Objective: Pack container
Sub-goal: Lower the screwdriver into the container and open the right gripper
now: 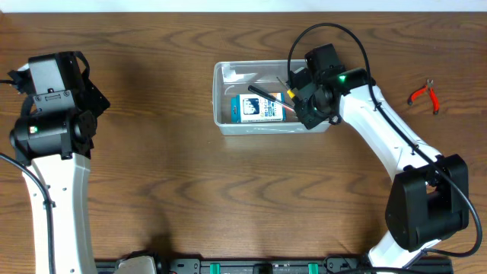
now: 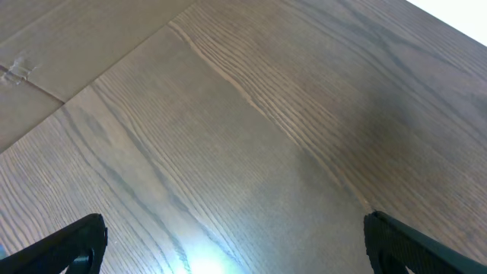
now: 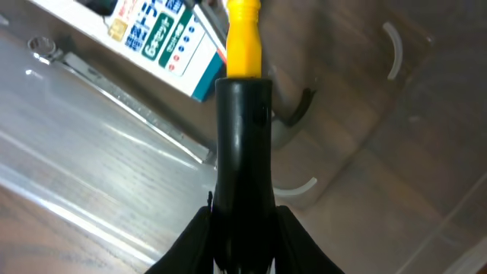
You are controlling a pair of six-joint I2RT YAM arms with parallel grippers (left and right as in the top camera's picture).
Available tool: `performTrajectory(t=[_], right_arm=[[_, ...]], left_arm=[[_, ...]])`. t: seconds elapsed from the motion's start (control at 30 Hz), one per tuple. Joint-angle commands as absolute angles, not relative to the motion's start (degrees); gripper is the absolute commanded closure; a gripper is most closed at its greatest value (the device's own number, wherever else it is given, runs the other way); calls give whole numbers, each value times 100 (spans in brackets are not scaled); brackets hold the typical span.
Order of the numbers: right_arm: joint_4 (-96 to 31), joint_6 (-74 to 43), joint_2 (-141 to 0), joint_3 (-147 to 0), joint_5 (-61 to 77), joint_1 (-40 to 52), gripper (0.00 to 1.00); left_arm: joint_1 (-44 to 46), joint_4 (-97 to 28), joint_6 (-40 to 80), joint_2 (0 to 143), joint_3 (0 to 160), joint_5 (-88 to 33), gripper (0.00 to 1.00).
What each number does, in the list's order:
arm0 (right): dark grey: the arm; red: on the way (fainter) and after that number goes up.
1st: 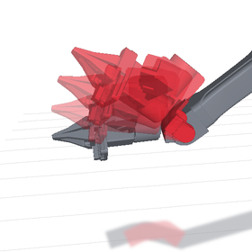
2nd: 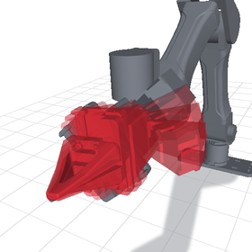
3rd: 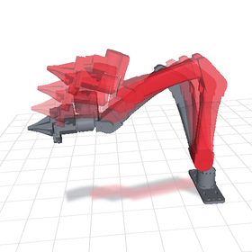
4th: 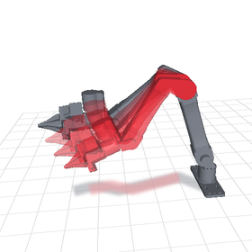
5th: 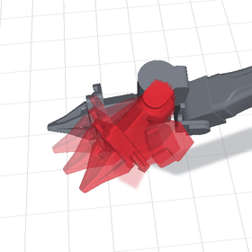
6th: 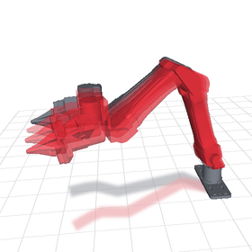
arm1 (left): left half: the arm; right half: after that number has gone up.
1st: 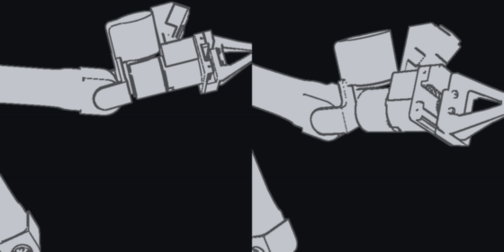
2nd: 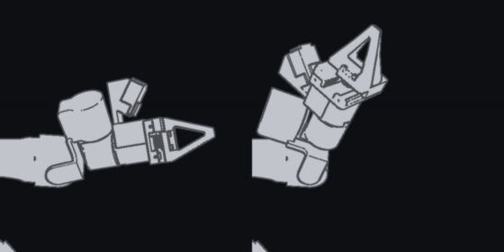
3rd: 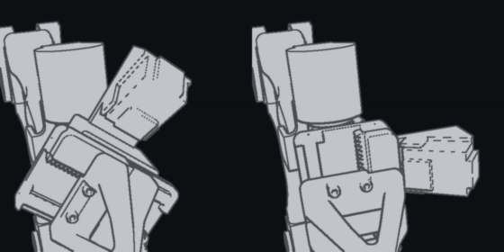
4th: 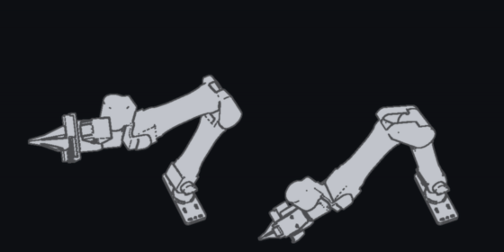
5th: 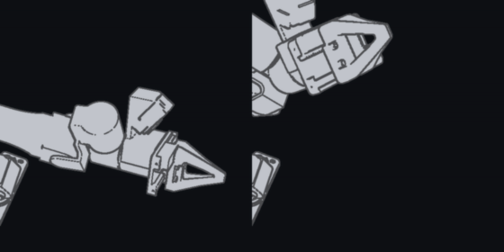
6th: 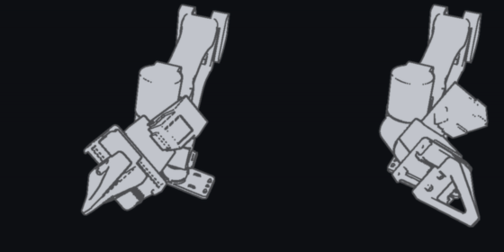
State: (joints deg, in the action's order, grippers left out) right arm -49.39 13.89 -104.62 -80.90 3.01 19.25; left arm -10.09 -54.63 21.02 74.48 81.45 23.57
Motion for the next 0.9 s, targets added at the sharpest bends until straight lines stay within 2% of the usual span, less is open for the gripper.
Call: performTrajectory(t=[0.0,0.27,0.57,0.77,0.87], right_arm=[[-4781,1332,-10501,-8077,283,1905,72],[-4598,1332,-10501,-8189,285,1905,53],[-4967,1264,-10342,-8914,246,1885,57],[-5867,405,-10145,-10055,-198,1625,58],[-6370,84,-10145,-10486,-379,1387,55]], left_arm=[[-1033,-5463,2156,7459,8189,2469,2],[-1033,-5463,2156,7459,8187,2469,2],[-1033,-5463,2156,7459,8189,2469,2],[-1033,-5463,2156,7459,8187,2469,2],[-1033,-5463,2156,7459,8187,2469,2]])
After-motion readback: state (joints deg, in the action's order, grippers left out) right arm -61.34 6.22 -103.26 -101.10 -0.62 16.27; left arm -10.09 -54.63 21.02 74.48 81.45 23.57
